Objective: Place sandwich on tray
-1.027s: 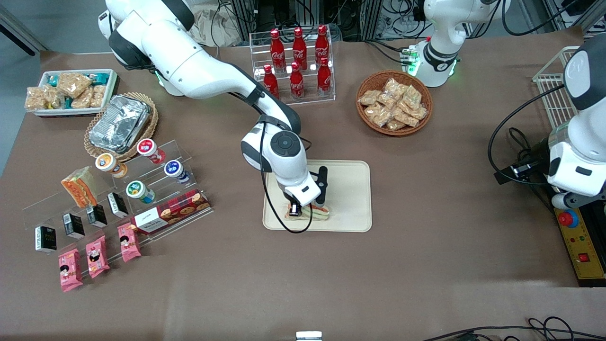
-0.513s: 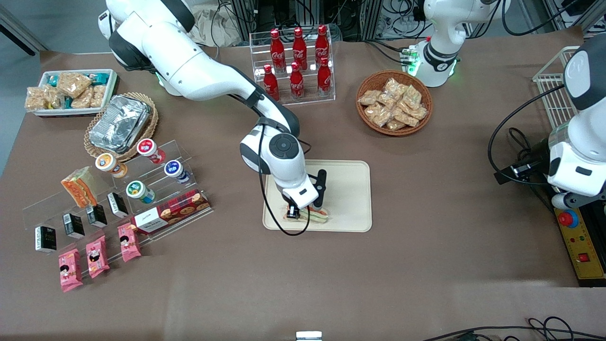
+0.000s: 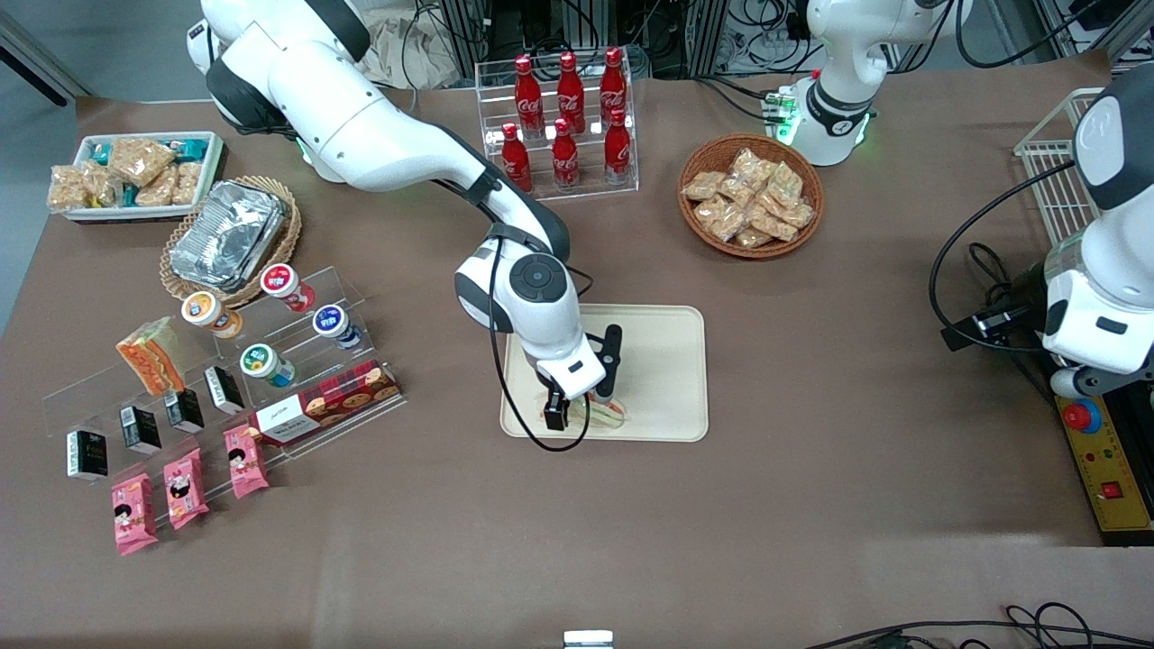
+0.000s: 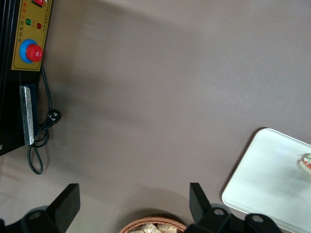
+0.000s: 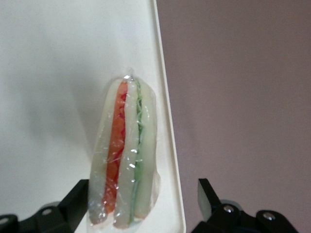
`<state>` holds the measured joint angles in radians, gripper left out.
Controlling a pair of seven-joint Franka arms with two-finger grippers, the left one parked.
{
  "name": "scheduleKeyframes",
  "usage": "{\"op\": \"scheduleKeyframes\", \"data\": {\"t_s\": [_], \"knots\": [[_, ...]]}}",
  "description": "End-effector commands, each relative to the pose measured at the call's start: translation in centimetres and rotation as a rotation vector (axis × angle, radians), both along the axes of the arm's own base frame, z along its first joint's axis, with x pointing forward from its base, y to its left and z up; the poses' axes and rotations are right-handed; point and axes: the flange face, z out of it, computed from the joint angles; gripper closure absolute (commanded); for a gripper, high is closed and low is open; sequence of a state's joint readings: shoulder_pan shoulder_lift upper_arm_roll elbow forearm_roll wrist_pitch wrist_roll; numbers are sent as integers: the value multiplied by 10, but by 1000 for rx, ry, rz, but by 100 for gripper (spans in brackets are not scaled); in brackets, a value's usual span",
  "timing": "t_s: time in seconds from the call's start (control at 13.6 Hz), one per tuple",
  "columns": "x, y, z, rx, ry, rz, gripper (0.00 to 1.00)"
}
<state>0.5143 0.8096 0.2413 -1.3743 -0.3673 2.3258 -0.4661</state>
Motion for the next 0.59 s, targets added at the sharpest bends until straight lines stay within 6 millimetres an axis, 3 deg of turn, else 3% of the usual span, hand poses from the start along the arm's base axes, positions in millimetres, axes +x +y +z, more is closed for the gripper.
{"op": "scheduleKeyframes", "data": {"t_s": [0.0, 0.29, 0.51], "knots": [[8, -6, 31, 44, -8, -46, 2], [15, -34, 87, 85, 83, -155, 2], [29, -74, 127, 138, 165, -267, 2]]}}
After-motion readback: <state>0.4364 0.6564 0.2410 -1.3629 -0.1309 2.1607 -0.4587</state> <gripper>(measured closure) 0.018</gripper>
